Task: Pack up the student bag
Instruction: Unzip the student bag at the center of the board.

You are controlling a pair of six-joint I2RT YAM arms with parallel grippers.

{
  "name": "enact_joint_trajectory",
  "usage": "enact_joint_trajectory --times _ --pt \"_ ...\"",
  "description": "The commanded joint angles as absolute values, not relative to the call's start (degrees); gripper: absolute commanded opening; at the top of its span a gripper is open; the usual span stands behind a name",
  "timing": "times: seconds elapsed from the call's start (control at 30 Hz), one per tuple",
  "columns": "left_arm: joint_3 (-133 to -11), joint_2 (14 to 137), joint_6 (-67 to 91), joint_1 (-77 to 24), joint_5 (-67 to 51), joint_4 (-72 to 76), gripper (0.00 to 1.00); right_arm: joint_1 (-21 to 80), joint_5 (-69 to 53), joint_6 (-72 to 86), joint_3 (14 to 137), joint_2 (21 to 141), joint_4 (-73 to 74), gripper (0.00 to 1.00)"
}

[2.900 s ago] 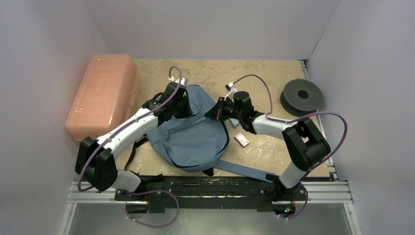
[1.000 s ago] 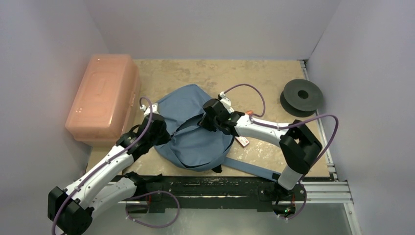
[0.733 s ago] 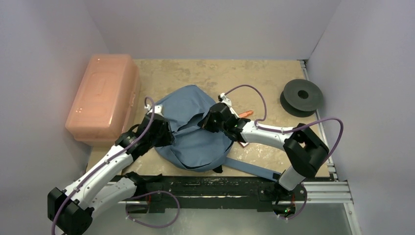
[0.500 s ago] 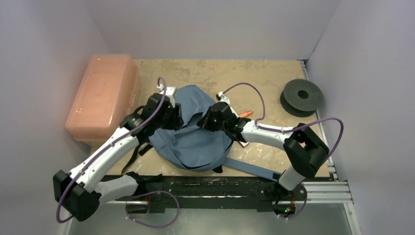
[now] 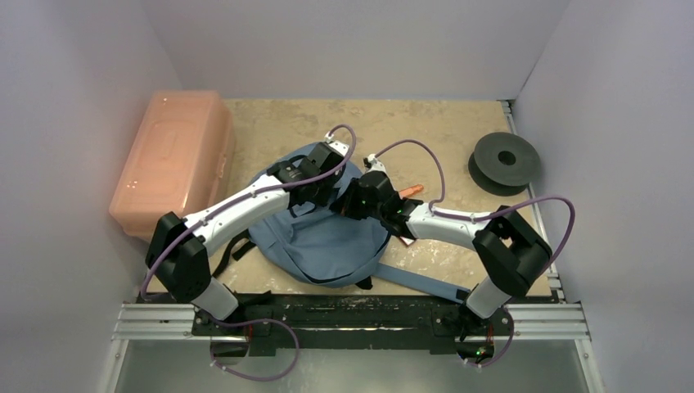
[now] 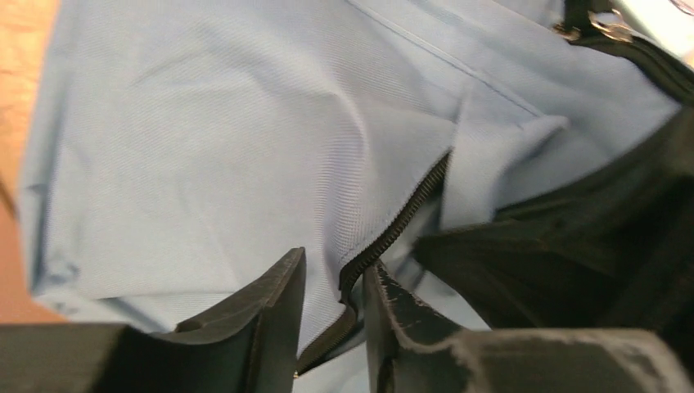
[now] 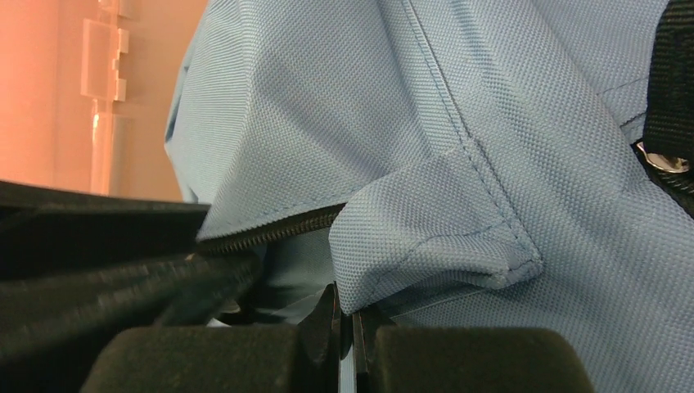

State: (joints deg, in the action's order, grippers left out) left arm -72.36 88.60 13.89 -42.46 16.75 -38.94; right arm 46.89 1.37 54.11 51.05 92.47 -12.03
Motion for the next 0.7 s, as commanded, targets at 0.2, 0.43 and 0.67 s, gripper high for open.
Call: enact_joint_trajectory --times 0.2,0.43,0.67 --pt "-84.6 88.5 5.2 -40.5 26.7 -50.8 0.0 46.8 1.6 44.0 48.7 88.2 -16.4 0.0" --pt "-88.3 89.5 -2.1 -36.7 13.8 -54.4 0.0 46.7 2.3 27.8 48.7 90.7 -18.3 0.0" --pt "-83.9 86.9 1.2 -36.6 13.5 -48.5 0.0 46.6 -5.1 24.7 56.8 86.7 -7.1 0.26"
